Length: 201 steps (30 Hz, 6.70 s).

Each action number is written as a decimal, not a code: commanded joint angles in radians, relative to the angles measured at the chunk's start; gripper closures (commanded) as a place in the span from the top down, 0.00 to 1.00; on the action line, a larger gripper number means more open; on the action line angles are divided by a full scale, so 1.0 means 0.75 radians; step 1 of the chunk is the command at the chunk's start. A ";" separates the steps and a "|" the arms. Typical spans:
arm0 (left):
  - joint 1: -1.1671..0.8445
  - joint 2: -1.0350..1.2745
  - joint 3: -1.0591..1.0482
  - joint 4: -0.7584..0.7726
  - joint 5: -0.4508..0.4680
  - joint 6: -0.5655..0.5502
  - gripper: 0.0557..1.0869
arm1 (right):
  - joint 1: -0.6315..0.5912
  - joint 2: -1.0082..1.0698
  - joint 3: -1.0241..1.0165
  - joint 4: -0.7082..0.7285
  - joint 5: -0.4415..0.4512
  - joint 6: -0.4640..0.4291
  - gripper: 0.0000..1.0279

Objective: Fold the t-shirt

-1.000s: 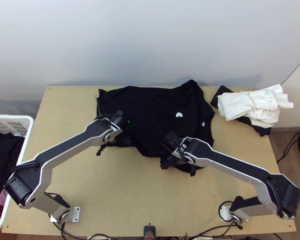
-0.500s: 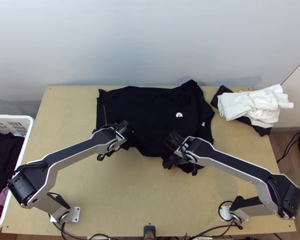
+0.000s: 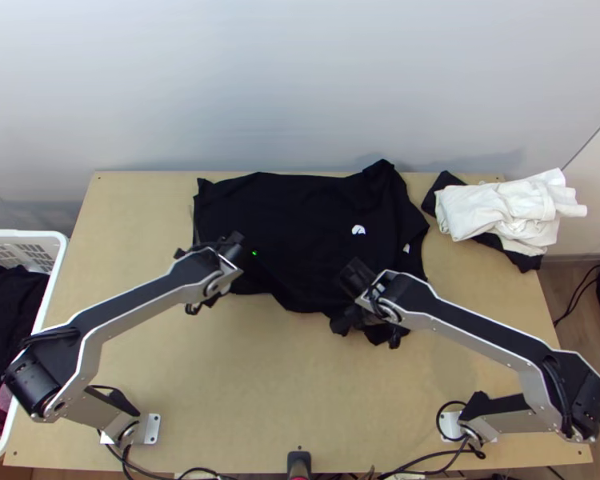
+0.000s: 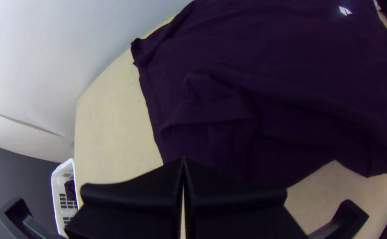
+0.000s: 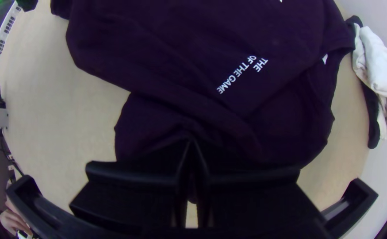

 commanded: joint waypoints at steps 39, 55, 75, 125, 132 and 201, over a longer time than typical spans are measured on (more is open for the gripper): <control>0.040 0.222 0.237 -0.270 0.167 -0.227 0.67 | -0.057 -0.013 -0.020 -0.021 -0.001 0.007 0.03; 0.057 0.114 0.207 -0.245 0.100 -0.157 0.41 | -0.057 -0.015 -0.033 -0.021 -0.001 0.015 0.03; 0.046 0.118 0.119 -0.225 0.116 -0.165 0.33 | -0.069 -0.029 -0.029 -0.025 -0.001 0.019 0.03; 0.157 0.140 0.117 -0.141 0.194 -0.268 0.04 | -0.117 -0.033 -0.012 -0.097 -0.012 0.019 0.03; 0.323 -0.083 0.176 -0.253 0.306 -0.237 0.04 | -0.182 -0.179 -0.029 -0.179 -0.012 -0.038 0.03; 0.893 -0.766 -0.010 -0.967 1.296 0.432 0.04 | -0.611 -0.539 0.344 -0.882 -0.574 -0.609 0.03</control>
